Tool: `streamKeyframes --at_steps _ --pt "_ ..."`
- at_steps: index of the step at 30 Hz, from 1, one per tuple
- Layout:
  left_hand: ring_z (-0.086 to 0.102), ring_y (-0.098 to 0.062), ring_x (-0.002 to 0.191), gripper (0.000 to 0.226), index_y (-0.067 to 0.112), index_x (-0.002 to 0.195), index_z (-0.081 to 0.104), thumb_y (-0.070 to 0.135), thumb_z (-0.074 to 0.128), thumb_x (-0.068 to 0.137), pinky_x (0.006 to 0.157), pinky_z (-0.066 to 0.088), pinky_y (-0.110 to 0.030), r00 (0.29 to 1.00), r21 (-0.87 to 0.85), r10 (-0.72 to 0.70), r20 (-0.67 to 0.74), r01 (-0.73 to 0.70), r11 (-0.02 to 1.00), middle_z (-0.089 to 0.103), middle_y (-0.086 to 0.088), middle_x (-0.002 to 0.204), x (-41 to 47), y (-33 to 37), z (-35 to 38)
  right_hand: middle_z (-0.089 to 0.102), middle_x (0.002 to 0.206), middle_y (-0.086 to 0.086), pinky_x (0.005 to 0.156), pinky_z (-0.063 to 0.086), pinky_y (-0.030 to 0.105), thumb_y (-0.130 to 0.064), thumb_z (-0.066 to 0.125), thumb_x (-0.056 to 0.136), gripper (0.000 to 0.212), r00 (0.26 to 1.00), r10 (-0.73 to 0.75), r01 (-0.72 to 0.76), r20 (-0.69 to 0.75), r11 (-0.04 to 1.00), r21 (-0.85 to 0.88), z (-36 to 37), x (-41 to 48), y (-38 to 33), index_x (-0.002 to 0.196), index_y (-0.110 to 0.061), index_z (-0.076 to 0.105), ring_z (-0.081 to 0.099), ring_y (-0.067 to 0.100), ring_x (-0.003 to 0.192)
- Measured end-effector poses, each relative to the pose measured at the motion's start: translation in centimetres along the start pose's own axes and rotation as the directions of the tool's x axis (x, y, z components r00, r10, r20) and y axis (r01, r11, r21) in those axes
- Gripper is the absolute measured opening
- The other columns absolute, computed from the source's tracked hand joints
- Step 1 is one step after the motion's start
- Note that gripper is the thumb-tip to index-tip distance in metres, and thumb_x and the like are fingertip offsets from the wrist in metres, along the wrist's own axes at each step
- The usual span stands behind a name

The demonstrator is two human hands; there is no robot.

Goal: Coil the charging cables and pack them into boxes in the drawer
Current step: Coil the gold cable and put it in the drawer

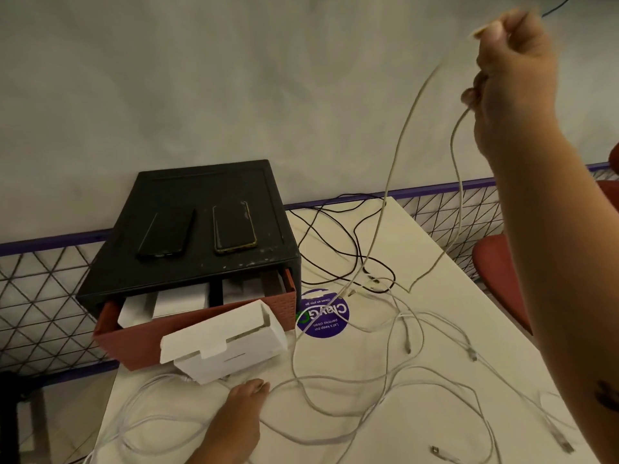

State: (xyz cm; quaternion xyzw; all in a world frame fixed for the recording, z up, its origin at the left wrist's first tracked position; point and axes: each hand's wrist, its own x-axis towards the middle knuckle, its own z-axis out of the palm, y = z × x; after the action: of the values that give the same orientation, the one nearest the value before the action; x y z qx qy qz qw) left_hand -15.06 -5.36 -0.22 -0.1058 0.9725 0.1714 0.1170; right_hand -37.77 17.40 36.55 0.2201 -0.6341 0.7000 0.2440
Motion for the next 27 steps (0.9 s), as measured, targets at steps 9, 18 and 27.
streamKeyframes --at_steps 9,18,27 --pt "0.024 -0.012 0.136 0.052 0.029 0.146 0.023 0.018 0.035 0.097 0.109 0.02 -0.018 0.999 -0.078 0.01 0.034 -0.007 0.997 0.023 0.011 0.15 0.3 -0.6 -0.9 0.042 0.063 -0.008 0.046 0.033 0.019 -0.013 0.048 0.094 0.025 0.936 0.151 -0.017 0.317 0.921 -0.389 0.3 0.4 0.1 0.073 -0.025 0.054 0.033 0.006 0.051" --pt "0.035 -0.005 0.128 0.041 0.03 0.134 0.042 0.021 0.047 0.095 0.109 0.024 -0.016 0.999 -0.256 0.031 -0.039 -0.04 0.966 0.038 0.016 0.137 0.3 1.1 -2.4 0.031 0.045 -0.01 0.039 0.02 0.014 -0.004 0.052 0.091 0.024 0.58 0.389 -0.063 0.716 0.897 -0.437 -0.7 -1.5 0.0 0.073 -0.015 0.063 0.022 0.002 0.041" --pt "0.035 -0.005 0.123 0.067 0.042 0.142 0.022 0.035 0.061 0.088 0.096 0.043 -0.023 0.979 -0.63 0.14 -0.148 -0.202 0.749 0.029 0.021 0.13 1.4 10.3 -10.0 0.036 0.047 -0.01 0.039 0.016 0.014 -0.007 0.05 0.078 0.025 0.372 0.276 -0.187 0.886 0.958 -0.219 1.2 -3.0 -1.3 0.065 -0.018 0.068 0.023 0.002 0.039"
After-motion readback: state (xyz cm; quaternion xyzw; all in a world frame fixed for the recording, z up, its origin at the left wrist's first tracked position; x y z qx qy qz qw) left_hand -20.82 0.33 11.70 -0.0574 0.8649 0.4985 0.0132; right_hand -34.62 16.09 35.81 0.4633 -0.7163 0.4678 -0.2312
